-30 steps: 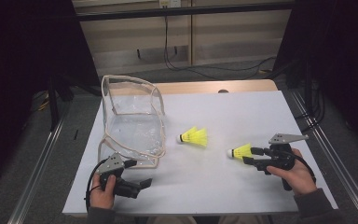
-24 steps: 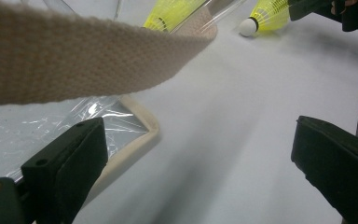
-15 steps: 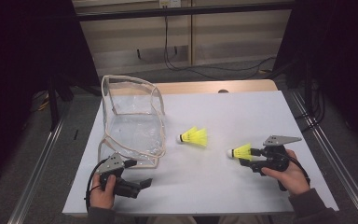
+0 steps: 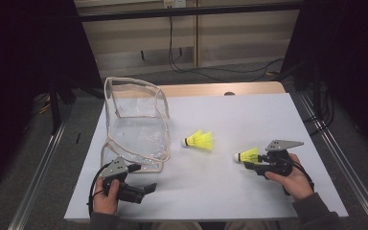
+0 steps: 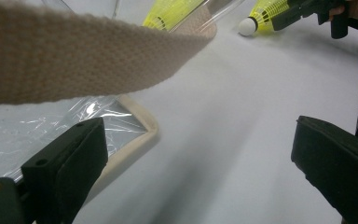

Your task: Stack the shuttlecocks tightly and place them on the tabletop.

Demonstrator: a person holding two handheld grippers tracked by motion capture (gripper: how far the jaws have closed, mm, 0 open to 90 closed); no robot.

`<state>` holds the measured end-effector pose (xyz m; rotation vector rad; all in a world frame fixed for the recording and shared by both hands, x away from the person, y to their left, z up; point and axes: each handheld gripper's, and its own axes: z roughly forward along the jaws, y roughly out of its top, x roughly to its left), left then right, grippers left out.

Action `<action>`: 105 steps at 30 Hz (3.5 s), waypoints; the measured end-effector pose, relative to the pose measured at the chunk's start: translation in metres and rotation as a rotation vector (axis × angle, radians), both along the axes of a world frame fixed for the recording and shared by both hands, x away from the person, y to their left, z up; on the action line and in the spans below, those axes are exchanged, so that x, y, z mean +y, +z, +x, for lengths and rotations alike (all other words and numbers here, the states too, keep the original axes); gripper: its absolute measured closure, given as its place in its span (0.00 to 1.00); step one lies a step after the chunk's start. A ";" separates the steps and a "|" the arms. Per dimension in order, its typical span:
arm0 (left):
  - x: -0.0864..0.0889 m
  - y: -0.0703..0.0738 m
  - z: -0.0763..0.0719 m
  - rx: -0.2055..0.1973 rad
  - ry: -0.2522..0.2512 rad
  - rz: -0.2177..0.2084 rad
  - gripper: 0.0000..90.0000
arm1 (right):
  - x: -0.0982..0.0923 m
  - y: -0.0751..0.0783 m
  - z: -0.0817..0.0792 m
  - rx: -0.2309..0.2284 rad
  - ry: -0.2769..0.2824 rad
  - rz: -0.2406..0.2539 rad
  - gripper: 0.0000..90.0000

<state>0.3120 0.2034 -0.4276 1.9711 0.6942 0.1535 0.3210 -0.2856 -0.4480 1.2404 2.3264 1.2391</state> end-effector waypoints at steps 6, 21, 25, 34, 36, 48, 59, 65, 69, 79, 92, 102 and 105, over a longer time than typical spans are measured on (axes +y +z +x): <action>0.001 0.000 0.000 -0.004 0.000 0.000 0.04 | 0.003 -0.001 0.001 0.000 0.023 -0.018 0.78; 0.001 0.000 -0.001 0.000 0.004 0.001 0.04 | 0.005 -0.003 0.004 -0.004 0.049 -0.033 0.95; 0.001 0.000 -0.001 0.002 0.001 0.009 0.04 | 0.005 -0.003 0.005 -0.008 0.046 -0.030 0.96; 0.002 0.000 -0.001 0.000 0.005 0.006 0.04 | 0.002 0.001 0.005 -0.017 0.038 -0.002 0.97; 0.002 0.000 -0.001 0.000 0.005 0.006 0.04 | 0.001 0.002 0.005 -0.017 0.037 0.008 0.97; 0.002 0.001 -0.002 0.001 0.007 0.004 0.04 | 0.000 0.007 0.008 -0.028 0.028 0.030 0.97; 0.002 0.001 -0.002 -0.001 0.005 0.010 0.04 | 0.001 0.010 0.011 -0.038 0.020 0.038 0.97; 0.003 0.001 -0.002 -0.001 0.005 0.005 0.04 | 0.001 0.010 0.013 -0.041 0.019 0.039 0.97; 0.002 0.001 -0.002 0.000 0.005 0.009 0.04 | 0.002 0.010 0.014 -0.038 0.019 0.040 0.97; 0.002 0.001 -0.002 -0.002 0.005 0.009 0.04 | 0.007 0.010 0.018 -0.044 0.028 0.025 0.97; 0.002 0.001 -0.002 -0.003 0.002 0.009 0.04 | 0.014 0.009 0.024 -0.047 0.043 0.023 0.97; 0.002 0.001 -0.002 0.000 0.006 0.008 0.04 | 0.019 0.008 0.027 -0.047 0.049 0.026 0.97; 0.002 0.001 -0.002 -0.001 0.009 0.001 0.04 | 0.021 0.009 0.028 -0.052 0.054 0.028 0.97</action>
